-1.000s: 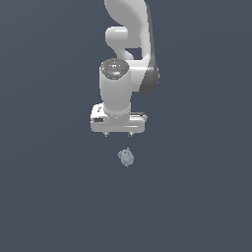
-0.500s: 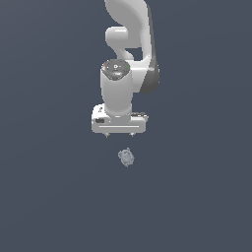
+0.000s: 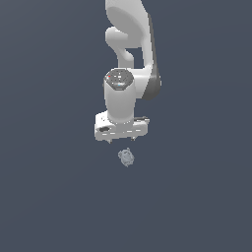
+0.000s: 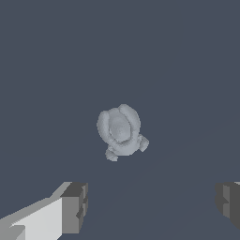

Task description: Pick up the object and move it to a goal position.

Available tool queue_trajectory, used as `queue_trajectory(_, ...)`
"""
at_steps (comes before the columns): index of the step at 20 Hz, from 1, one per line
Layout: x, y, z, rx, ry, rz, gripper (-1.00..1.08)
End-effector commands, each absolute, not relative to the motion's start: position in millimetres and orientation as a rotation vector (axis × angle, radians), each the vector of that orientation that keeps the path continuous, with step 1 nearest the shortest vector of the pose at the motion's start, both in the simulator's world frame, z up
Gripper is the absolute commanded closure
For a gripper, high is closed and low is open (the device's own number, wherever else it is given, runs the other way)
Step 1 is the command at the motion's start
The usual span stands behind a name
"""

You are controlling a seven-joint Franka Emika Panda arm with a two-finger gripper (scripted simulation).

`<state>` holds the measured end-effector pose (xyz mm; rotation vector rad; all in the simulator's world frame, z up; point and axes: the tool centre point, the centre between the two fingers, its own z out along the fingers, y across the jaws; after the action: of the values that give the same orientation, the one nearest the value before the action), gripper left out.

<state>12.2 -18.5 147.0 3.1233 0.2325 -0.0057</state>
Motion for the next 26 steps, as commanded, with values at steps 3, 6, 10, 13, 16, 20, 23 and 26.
queue_trajectory(3, 21, -12, 130, 3.107, 0.404, -0.006, -0.92)
queue_trajectory(6, 26, -7, 118, 3.091, 0.521, -0.005, -0.92)
queue_trajectory(10, 31, -1, 106, 3.071, 0.641, -0.003, -0.92)
queue_trajectory(13, 34, 1, 99, 3.06, 0.704, -0.002, -0.92)
queue_trajectory(16, 36, 3, 95, 3.051, 0.745, -0.001, -0.92)
queue_trajectory(20, 36, 4, 93, 3.047, 0.765, 0.0, -0.92)
queue_trajectory(23, 36, 4, 91, 3.049, 0.757, -0.001, -0.92)
queue_trajectory(26, 36, 4, 83, 3.049, 0.758, -0.001, -0.92)
